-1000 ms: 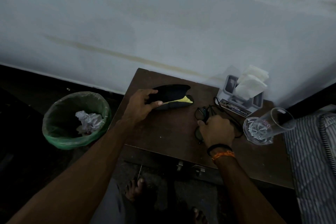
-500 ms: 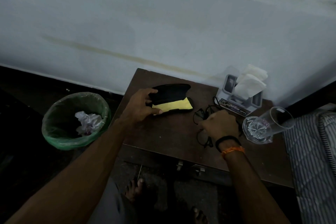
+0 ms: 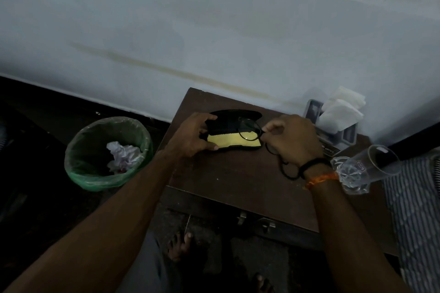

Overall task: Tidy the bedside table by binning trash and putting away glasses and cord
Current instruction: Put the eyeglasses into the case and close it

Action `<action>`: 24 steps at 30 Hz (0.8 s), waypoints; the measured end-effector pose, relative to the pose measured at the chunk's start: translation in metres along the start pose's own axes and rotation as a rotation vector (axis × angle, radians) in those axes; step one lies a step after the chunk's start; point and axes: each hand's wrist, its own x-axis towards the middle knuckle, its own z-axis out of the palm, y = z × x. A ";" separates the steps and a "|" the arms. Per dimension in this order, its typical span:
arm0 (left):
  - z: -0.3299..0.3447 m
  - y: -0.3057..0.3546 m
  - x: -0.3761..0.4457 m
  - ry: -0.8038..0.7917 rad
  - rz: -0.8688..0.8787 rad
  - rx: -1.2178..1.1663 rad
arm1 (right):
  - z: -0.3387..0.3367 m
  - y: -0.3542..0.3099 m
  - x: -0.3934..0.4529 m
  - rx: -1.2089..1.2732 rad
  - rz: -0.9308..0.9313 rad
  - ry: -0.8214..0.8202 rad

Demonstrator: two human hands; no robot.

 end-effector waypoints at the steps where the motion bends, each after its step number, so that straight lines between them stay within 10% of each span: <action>1: -0.001 0.000 0.000 -0.002 0.007 0.012 | 0.005 -0.003 0.005 -0.053 -0.056 0.009; 24: -0.009 -0.014 0.003 -0.044 0.110 0.102 | 0.097 0.004 0.039 -0.336 -0.201 -0.109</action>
